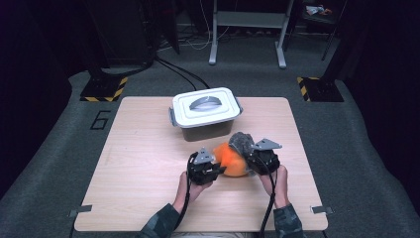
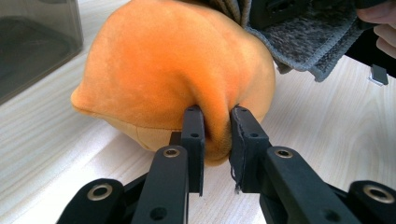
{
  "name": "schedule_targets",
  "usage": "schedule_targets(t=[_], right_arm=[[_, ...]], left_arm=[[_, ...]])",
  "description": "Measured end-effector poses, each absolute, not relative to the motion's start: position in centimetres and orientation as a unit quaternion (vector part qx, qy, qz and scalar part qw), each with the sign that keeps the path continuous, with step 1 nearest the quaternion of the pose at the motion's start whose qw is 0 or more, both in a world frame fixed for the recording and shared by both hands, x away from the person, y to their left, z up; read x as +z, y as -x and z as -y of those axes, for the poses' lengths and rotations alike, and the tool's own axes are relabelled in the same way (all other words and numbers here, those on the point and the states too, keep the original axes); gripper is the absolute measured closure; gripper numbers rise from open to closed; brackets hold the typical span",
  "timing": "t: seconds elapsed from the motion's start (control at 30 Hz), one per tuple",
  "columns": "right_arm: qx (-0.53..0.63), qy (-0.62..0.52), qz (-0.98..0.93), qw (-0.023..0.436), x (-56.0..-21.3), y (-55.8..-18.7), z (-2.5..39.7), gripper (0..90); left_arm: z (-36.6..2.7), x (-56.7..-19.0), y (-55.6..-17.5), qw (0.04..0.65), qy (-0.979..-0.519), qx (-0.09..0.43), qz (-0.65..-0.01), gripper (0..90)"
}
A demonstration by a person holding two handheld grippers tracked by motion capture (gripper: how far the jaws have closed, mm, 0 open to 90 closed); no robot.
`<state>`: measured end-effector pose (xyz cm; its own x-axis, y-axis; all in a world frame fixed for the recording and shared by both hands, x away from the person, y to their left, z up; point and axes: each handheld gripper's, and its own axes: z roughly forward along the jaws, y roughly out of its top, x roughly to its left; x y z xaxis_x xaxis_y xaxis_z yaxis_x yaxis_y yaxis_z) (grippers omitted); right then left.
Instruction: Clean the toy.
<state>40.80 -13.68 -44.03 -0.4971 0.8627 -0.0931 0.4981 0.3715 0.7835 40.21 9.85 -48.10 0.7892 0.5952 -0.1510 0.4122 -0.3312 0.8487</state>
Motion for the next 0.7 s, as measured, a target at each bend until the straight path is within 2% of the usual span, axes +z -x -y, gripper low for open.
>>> schedule_targets(t=[0.4,0.7], right_arm=[[0.328,-0.482,-0.772,0.252,-46.2,-41.8,15.9,70.3],[0.303,-0.513,-0.771,0.226,-48.2,-42.8,17.0,70.1]], left_arm=[[-10.1,-48.2,-40.1,0.482,-0.812,0.098,-0.314,76.9],[-10.2,-48.3,-40.2,0.484,-0.81,0.099,-0.317,76.9]])
